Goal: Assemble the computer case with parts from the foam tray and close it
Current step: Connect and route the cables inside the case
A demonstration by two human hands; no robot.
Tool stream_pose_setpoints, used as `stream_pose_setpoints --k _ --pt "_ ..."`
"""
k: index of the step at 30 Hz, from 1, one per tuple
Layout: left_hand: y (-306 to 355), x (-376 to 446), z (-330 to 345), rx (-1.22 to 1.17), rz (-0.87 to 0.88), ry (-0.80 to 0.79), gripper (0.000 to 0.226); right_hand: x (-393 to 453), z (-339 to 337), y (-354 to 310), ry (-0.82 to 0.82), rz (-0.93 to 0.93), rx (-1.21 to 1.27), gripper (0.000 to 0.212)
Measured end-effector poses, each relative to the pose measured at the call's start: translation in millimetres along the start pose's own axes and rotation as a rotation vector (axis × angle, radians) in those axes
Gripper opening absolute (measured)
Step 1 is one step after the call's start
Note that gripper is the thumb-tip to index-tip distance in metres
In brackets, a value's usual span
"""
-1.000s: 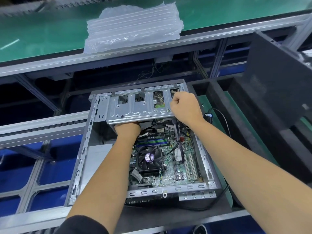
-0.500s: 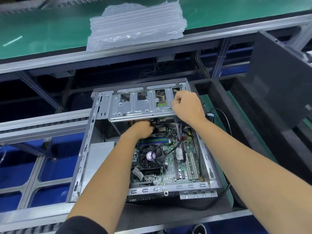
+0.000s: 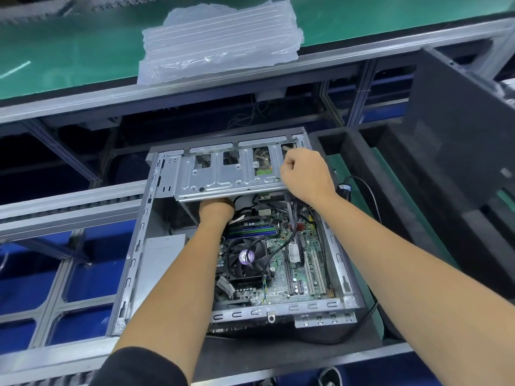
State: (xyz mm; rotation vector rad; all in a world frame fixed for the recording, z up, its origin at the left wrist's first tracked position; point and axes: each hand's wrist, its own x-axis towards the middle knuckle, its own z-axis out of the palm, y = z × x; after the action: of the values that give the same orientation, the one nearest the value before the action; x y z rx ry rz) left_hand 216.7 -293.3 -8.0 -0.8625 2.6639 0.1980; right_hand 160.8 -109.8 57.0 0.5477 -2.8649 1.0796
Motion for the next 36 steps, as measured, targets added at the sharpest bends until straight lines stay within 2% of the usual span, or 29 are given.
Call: stream_pose_setpoints --k 3,9,12,15,18,19,21,23,26,29,31,33,36 --pt "1.2 2.2 1.0 0.008 0.03 -0.032 0.038 0.7 1.0 0.6 -0.004 -0.002 -0.005 0.018" --pt "-5.5 -2.7 4.6 -0.053 -0.056 -0.066 0.037 0.8 0.6 0.7 -0.008 0.0 -0.004 0.017" --pt "-0.1 -4.0 0.7 -0.047 0.014 -0.119 0.036 0.4 0.2 0.3 -0.01 -0.01 -0.011 0.018" --pt "5.4 -5.2 -4.8 -0.155 0.09 -0.184 0.04 0.3 -0.4 0.5 -0.008 -0.019 -0.015 0.019" --pt "4.6 -7.6 -6.6 -0.409 0.231 -0.071 0.037 0.0 -0.7 0.0 -0.009 -0.022 -0.015 0.021" --pt "4.3 -8.3 -7.2 -0.4 0.25 -0.038 0.039 0.0 -0.7 0.0 -0.008 -0.022 -0.017 0.02" --pt "1.9 -6.2 -6.3 -0.227 0.194 0.027 0.04 0.1 -0.6 -0.3 -0.005 -0.025 -0.024 0.019" --pt "-0.4 -6.2 -8.6 -0.152 0.118 0.02 0.039 0.1 -0.2 -0.1 -0.004 -0.028 -0.029 0.019" --pt "-1.1 -8.1 -8.6 -0.165 0.144 0.032 0.041 0.4 0.0 0.7 -0.004 -0.026 -0.026 0.019" --pt "-3.6 -10.7 -9.5 -0.298 0.23 0.075 0.046 0.4 0.0 0.8 -0.008 -0.023 -0.009 0.02" --pt "-3.9 -12.5 -11.1 -0.251 0.259 -0.001 0.044 0.3 -0.3 0.7 -0.01 -0.021 -0.009 0.02" --pt "-4.0 -17.2 -11.2 -0.089 0.279 -0.155 0.045 0.3 0.2 0.8 -0.009 -0.02 -0.005 0.02" --pt "-6.4 -24.2 -12.8 0.014 0.339 -0.253 0.042 0.7 0.7 1.0 -0.01 -0.017 -0.01 0.018"
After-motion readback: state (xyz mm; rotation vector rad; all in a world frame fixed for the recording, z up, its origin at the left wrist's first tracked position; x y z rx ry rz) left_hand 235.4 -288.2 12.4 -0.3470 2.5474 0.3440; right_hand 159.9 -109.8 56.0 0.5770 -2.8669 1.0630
